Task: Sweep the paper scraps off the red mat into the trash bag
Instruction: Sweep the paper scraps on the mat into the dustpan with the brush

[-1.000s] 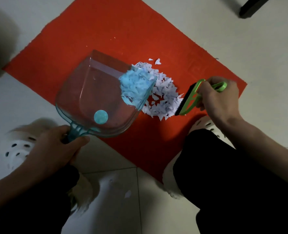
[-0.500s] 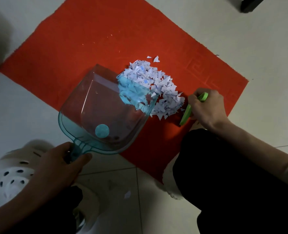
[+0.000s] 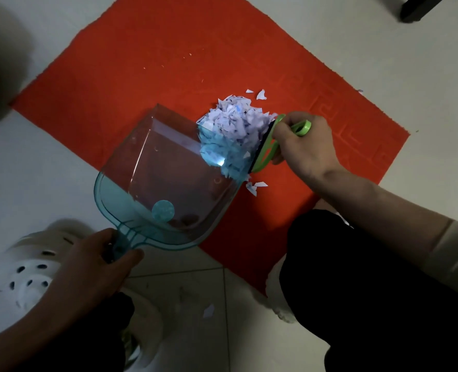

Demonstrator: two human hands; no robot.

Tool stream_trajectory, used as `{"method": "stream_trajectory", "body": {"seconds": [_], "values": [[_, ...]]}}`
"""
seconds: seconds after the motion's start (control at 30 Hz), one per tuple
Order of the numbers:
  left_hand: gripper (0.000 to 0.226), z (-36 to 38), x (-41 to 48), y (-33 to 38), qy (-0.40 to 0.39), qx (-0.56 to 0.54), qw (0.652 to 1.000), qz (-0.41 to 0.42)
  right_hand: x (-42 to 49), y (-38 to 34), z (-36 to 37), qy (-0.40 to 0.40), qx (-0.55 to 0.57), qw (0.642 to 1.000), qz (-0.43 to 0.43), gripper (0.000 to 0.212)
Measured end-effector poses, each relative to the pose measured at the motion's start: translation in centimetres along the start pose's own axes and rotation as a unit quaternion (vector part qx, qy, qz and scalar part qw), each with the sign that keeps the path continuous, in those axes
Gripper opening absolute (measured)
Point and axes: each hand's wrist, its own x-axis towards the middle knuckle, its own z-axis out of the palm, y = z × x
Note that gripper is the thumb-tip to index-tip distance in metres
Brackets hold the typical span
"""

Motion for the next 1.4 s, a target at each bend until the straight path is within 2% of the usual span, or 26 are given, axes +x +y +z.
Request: {"method": "stream_trajectory", "body": {"seconds": [0.2, 0.37, 0.5, 0.73, 0.87, 1.07, 1.4], "values": [[0.020, -0.3, 0.1, -0.7, -0.010, 0.000, 1.000, 0.004, -1.2, 0.2, -2.0, 0.021, -0.023, 0.999, 0.007, 0.017], [0.020, -0.4, 0.0, -1.0, 0.003, 0.016, 1.000, 0.020, -3.3, 1.9, -1.8, -0.010, -0.055, 0.998, 0.039, 0.017], [0.018, -0.5, -0.1, -1.2, 0.004, 0.028, 0.999, 0.028, -3.4, 1.9, -0.1, -0.038, -0.069, 0.997, 0.026, 0.017], [0.017, -0.6, 0.1, -1.8, 0.002, 0.048, 0.998, 0.033, -2.2, 0.1, 1.7, -0.024, -0.007, 1.000, -0.005, 0.016], [0.019, -0.8, 0.2, -2.2, 0.014, 0.039, 0.999, 0.028, -2.0, -0.3, 0.7, 0.002, 0.035, 0.999, 0.007, 0.019], [0.025, -1.0, 0.1, -3.1, 0.008, 0.032, 0.999, 0.040, -2.6, 0.1, -0.7, 0.006, 0.041, 0.999, 0.032, 0.015], [0.030, -0.8, 0.4, -3.5, -0.039, 0.065, 0.997, 0.034, -2.8, 0.1, -0.9, -0.003, -0.008, 1.000, -0.001, 0.016]]}}
